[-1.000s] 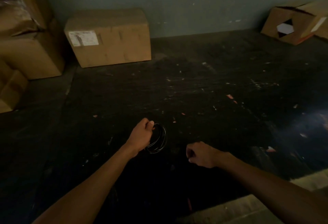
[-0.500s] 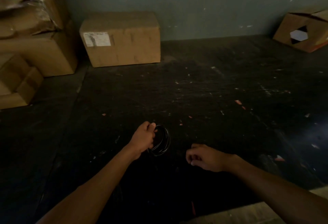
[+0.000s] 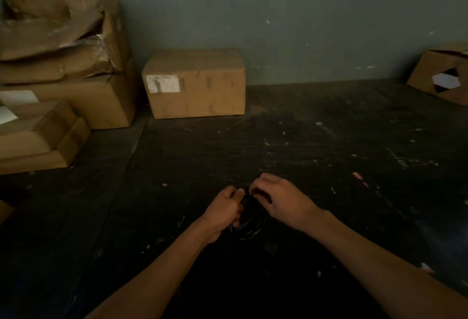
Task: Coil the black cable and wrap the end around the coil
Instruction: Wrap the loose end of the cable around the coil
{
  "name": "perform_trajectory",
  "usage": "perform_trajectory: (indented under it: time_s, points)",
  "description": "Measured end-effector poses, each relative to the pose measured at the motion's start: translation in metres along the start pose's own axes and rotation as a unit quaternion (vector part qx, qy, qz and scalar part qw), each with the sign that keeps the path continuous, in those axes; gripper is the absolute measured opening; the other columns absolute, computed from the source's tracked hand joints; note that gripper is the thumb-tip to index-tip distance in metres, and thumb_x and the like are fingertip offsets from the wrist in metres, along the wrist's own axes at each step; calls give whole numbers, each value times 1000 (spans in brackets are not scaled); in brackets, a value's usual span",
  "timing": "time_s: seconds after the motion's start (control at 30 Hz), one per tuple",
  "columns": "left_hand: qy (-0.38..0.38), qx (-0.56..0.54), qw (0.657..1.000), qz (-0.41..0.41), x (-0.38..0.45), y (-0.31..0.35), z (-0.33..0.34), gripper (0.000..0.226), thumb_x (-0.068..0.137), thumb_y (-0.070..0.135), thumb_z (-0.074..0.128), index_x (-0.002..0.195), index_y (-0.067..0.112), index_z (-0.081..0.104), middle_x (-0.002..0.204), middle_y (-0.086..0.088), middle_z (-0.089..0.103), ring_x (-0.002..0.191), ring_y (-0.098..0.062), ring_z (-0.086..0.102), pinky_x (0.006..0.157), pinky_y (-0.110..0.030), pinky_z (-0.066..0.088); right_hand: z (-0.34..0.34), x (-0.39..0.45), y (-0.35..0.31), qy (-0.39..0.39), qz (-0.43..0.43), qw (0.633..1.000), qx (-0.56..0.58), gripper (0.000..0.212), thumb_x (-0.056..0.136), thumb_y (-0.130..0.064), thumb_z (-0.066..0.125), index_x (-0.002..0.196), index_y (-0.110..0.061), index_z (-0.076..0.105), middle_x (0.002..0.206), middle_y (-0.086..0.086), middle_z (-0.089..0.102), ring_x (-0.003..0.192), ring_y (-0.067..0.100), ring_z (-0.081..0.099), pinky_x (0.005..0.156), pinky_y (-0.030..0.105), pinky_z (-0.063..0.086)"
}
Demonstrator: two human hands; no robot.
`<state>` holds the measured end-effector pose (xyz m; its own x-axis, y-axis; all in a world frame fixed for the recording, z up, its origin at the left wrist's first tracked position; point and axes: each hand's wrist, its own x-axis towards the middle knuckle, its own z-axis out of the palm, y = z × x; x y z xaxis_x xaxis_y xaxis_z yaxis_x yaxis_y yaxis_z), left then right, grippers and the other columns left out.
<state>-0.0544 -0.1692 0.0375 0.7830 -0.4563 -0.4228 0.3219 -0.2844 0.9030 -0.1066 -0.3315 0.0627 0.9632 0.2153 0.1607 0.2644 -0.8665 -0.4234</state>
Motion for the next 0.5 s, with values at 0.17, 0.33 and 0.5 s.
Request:
perform_trajectory:
  time_s: [0.17,0.33,0.5]
  points:
    - [-5,-48,999,-11,-5,11,-5,22,104,30,40,89,17,51,58,5,43,51,-8,38,51,-26,36,6,-2,-5,52,13,998,22,19,93,-19,58,112,-22,62,111,-8,53,101,2,52,91,23,48]
    - [-28,-124,991,-36,-11,17,-8,22,104,28,39,96,14,54,55,6,42,45,-7,37,48,-24,32,13,-5,-2,67,3,996,62,21,92,-20,60,112,-27,61,109,-17,47,99,-4,52,91,18,48]
    - [-10,-94,995,-27,-5,15,-8,20,102,30,43,95,15,55,58,6,43,49,-7,37,48,-24,35,11,0,-2,86,-12,994,60,18,92,-15,60,107,-24,62,108,-13,48,99,0,52,89,21,49]
